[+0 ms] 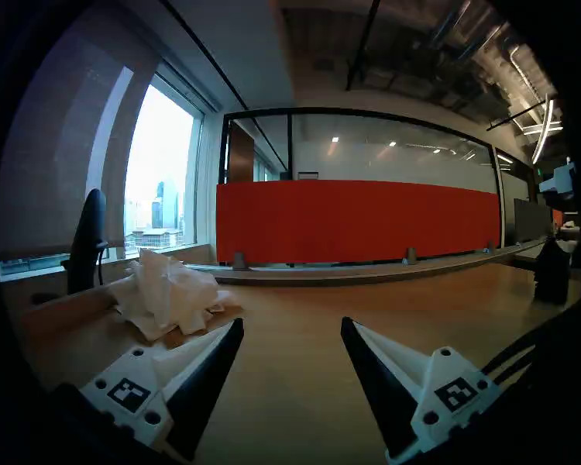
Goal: Fold towel
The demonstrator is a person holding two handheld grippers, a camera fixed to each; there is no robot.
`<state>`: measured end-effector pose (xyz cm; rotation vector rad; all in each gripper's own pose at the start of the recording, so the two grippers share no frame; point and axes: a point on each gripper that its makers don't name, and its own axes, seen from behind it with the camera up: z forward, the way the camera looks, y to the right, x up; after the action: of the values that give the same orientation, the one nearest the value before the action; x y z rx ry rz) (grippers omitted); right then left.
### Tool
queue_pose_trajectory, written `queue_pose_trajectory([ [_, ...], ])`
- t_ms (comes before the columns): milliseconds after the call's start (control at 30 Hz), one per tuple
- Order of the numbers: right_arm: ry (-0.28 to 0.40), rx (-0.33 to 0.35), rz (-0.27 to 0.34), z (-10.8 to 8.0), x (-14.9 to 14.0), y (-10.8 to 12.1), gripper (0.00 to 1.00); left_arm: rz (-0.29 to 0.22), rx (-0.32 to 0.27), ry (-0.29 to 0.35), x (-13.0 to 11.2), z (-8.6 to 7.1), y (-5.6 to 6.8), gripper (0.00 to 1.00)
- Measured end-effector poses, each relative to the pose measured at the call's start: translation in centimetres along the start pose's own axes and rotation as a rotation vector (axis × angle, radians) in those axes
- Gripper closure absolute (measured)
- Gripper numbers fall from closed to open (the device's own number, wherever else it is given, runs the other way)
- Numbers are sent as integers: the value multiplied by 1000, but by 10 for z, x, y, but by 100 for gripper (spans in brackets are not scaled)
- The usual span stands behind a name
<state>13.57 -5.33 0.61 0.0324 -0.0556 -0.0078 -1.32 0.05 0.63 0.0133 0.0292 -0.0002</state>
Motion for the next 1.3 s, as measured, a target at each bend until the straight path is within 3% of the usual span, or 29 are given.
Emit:
queue_pose_trajectory([
  [367, 7, 19, -6, 6, 7, 0, 0, 0, 0, 0, -1, 0, 0, 7],
  [900, 66, 22, -16, 1, 40, 24, 0, 0, 0, 0, -1, 0, 0, 7],
  [1067, 68, -3, -5, 1, 28, 32, 0, 0, 0, 0, -1, 0, 0, 7],
  [1300, 54, -35, -10, 7, -15, 44, 0, 0, 0, 0, -1, 0, 0, 7],
])
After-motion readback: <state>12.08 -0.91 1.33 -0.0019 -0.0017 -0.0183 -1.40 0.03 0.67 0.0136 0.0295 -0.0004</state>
